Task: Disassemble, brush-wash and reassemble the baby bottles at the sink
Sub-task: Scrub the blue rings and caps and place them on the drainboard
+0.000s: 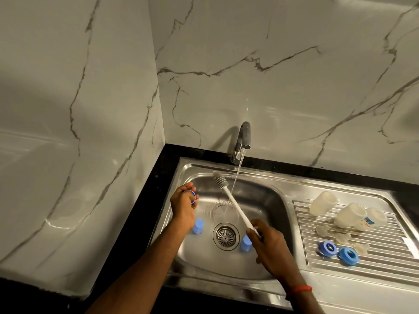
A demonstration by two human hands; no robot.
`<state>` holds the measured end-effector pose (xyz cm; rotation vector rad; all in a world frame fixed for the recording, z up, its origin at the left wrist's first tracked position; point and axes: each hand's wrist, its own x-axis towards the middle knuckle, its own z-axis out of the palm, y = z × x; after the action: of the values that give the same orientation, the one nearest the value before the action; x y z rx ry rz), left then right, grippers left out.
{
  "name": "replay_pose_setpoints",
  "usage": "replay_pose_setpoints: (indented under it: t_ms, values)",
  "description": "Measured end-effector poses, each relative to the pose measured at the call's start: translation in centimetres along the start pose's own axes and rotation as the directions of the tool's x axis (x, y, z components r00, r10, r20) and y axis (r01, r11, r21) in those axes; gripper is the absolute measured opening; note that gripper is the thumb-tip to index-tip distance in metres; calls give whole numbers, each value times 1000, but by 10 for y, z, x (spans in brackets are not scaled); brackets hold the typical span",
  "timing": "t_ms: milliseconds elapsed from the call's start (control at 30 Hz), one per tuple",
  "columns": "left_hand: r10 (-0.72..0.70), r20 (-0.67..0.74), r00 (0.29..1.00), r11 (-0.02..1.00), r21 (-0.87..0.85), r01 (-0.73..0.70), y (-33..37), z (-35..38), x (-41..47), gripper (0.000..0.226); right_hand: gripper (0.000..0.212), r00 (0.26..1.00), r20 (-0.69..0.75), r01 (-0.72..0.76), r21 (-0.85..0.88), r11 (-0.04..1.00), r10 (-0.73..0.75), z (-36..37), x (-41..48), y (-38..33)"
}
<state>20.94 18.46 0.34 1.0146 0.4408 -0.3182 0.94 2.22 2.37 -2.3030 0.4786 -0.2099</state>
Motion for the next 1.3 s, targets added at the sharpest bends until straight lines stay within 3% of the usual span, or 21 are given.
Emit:
replay_pose_setpoints:
  t_ms: [100,300,467,567,667,767,900,1033,1167,1300]
  values:
    - [-70,79,994,988,-132,80,6,-1,-3,28,12,998,-30,44,-125,991,-49,-2,2,5]
    - [-40,194,980,988,-139,68,4,-4,8,34,31,951,-96,207,-509,835,-294,-17,4,-4]
    - [13,334,942,998,-55,6,-1,-9,8,44,32,910,-168,205,-614,762,-380,-26,10,-11]
    - [12,337,941,999,-43,3,-3,-9,1,45,32,864,-217,208,-667,715,-454,-28,10,-13]
    - [20,345,938,996,-83,9,-5,-7,-3,42,34,835,-254,208,-674,708,-488,-28,11,-12]
    - [38,371,928,996,-93,-4,-4,-2,-3,36,34,877,-255,163,-637,753,-406,-23,11,-11]
    - [76,389,918,996,-74,-52,-5,-5,3,40,23,955,-141,155,-516,843,-262,-18,8,-10]
    - [71,387,919,996,-76,-44,-13,-18,10,60,26,961,4,253,-402,880,-275,-32,9,-9]
    - [49,437,898,997,-70,-20,-6,-12,3,57,24,947,-73,258,-406,877,-313,-41,15,-7]
    - [59,452,890,997,-62,-35,6,4,1,55,16,974,-105,141,-406,903,-200,-22,13,-7]
